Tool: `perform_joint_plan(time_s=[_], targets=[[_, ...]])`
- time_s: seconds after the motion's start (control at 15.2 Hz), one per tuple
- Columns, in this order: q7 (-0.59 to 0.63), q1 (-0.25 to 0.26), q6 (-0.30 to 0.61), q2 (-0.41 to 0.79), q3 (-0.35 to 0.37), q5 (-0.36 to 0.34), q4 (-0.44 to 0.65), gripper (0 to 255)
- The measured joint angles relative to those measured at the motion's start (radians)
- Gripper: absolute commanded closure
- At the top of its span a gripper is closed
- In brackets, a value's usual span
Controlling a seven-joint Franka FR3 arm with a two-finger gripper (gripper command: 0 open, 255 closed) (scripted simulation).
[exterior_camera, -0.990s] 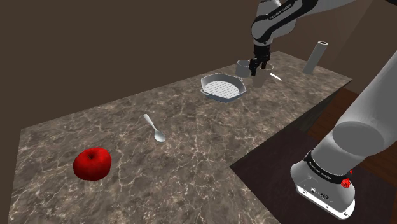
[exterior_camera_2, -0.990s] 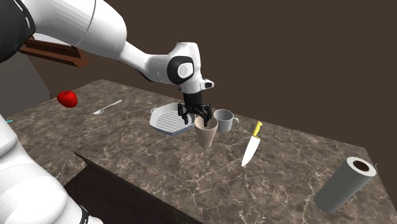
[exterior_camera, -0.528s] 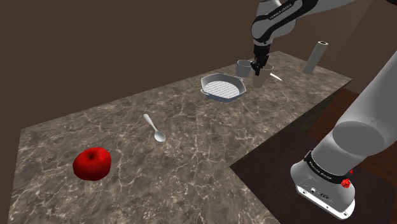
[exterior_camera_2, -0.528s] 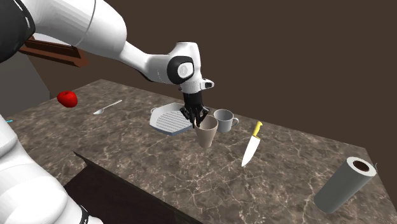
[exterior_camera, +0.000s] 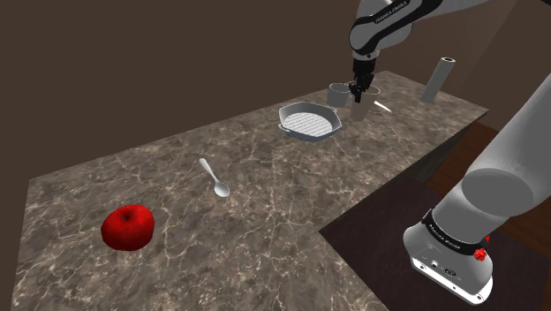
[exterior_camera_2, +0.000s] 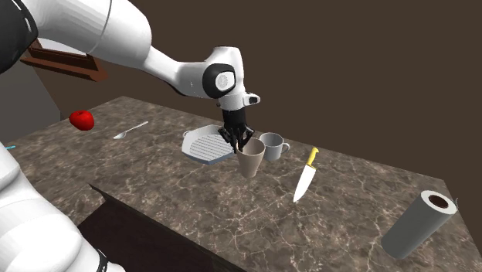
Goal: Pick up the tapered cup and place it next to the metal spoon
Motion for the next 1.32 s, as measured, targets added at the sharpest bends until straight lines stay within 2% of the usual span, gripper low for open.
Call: perform_joint_plan(time_s=[1.32], targets=[[-0.025,0.008,-0.260,-0.098,0.008,-0.005,0.165,255]])
